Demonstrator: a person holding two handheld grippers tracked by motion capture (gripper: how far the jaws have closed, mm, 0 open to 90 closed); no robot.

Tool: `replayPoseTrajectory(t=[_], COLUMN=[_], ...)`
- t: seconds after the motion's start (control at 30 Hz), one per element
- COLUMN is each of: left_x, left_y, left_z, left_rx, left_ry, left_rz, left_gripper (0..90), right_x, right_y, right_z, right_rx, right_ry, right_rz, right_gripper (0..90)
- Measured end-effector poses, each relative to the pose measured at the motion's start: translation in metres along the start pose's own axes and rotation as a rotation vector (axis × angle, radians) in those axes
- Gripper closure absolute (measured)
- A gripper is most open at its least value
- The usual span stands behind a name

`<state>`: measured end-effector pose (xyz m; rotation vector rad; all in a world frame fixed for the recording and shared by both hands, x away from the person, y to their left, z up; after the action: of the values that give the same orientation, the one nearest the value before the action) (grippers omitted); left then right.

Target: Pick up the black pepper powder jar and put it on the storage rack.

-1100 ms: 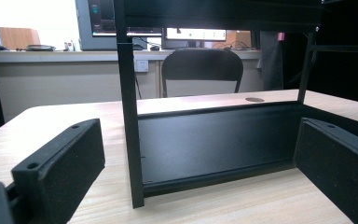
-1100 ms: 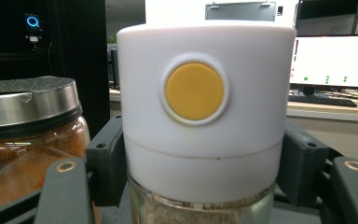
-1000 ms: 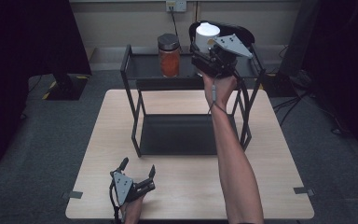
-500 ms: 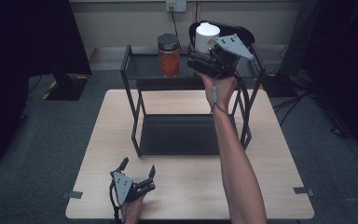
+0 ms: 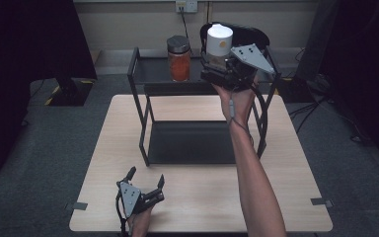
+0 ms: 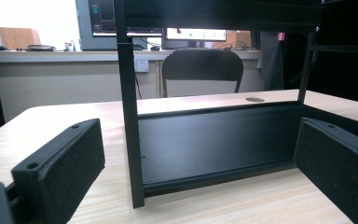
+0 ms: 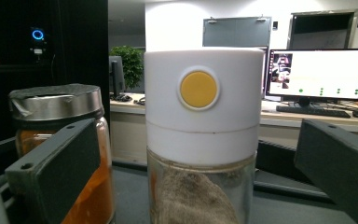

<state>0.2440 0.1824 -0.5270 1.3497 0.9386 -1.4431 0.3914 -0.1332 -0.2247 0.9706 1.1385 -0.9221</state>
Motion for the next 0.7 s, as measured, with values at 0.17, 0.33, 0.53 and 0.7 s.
replayPoseTrajectory(t=[0.17,0.33,0.53,0.7], left_x=[0.0,0.0,0.0,0.0], left_y=[0.0,0.0,0.0,0.0], left_z=[0.0,0.0,0.0,0.0], left_rx=[0.0,-0.003,-0.003,-0.003], left_ry=[0.0,-0.001,-0.001,0.0], left_rz=[0.0,0.001,0.0,0.0], left_gripper=[1.2,1.2,1.3,1.3], right_x=[-0.001,0.002,0.008,0.015], right_y=[-0.014,-0.026,-0.039,-0.052], right_z=[0.004,0.005,0.003,0.003], right_rx=[-0.006,0.001,0.01,-0.003], right_ry=[0.004,-0.007,-0.013,-0.005], right_rz=[0.027,0.042,0.061,0.067], right_gripper=[0.0,0.0,0.0,0.0])
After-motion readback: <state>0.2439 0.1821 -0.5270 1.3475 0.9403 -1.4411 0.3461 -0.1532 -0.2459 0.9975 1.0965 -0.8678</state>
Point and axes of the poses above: each handheld gripper's, and its own axes: y roughly forward along the jaws, x roughly out of its underside, z roughly to its right, the point moved 8 cm from there along y, roughly forward along the jaws, and after that the axes turned 7 degrees about -y, right-handed, at the moved point
